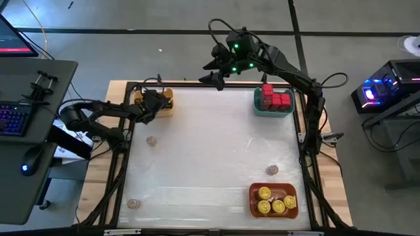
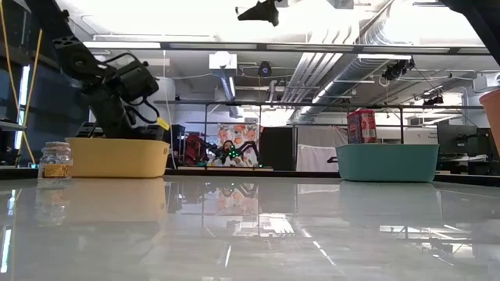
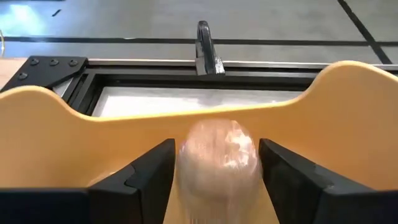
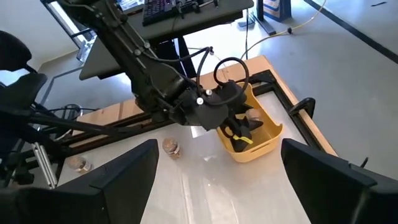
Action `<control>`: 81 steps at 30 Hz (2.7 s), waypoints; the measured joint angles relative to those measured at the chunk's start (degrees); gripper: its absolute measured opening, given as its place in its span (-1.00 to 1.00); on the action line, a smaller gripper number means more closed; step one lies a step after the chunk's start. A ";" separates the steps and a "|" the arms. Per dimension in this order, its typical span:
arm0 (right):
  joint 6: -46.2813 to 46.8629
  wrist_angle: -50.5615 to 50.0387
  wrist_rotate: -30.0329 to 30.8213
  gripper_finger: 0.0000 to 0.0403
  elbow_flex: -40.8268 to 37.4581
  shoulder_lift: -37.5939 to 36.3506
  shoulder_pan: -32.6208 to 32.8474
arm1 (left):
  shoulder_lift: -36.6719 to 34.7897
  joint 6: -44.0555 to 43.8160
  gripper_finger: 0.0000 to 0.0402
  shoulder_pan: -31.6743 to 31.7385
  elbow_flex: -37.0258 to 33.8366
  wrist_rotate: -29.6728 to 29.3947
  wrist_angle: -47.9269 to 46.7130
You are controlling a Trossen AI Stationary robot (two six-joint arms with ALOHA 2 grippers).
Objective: Sort spices by type
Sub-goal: Put the top brown seasoning bottle into the yellow bin
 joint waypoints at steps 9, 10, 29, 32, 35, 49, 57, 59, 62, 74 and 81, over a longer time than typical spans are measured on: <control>0.70 0.17 0.01 0.67 0.00 0.00 -0.09 | -6.63 4.90 0.10 0.00 0.00 4.21 -0.63; 0.52 0.17 0.02 0.67 0.00 0.00 -0.18 | -7.83 5.36 0.10 0.00 0.00 4.47 -0.69; 0.36 1.37 0.00 0.67 0.00 0.00 -2.90 | -24.84 10.90 -0.93 4.32 18.77 34.42 -43.52; 0.36 1.89 0.00 0.67 0.00 0.00 -3.26 | -17.24 15.76 -0.99 6.54 27.69 38.30 -53.43; 0.41 1.94 -0.05 0.67 0.00 0.00 -3.30 | -8.06 20.62 -0.99 7.82 36.93 39.50 -65.70; 1.91 -0.92 -0.63 0.67 0.00 0.00 -2.97 | 9.01 32.34 -1.00 8.79 47.15 31.92 -77.26; 1.89 -0.94 -0.66 0.67 0.00 0.00 -2.82 | 15.25 34.49 -1.00 10.29 47.12 31.23 -76.86; 1.89 -0.94 -0.66 0.67 0.00 0.00 -2.82 | 16.22 34.53 -1.00 10.32 47.12 30.92 -76.43; 1.89 -0.99 -0.66 0.67 0.00 0.00 -2.82 | 16.77 35.54 -1.00 10.29 47.11 30.07 -76.51; 1.43 -1.16 -0.66 0.67 0.00 0.00 -2.82 | 16.76 38.91 -1.00 10.29 47.10 27.46 -73.85; 1.41 -1.18 -0.66 0.67 0.00 0.00 -2.82 | 16.76 39.97 -1.00 10.29 47.08 28.25 -75.08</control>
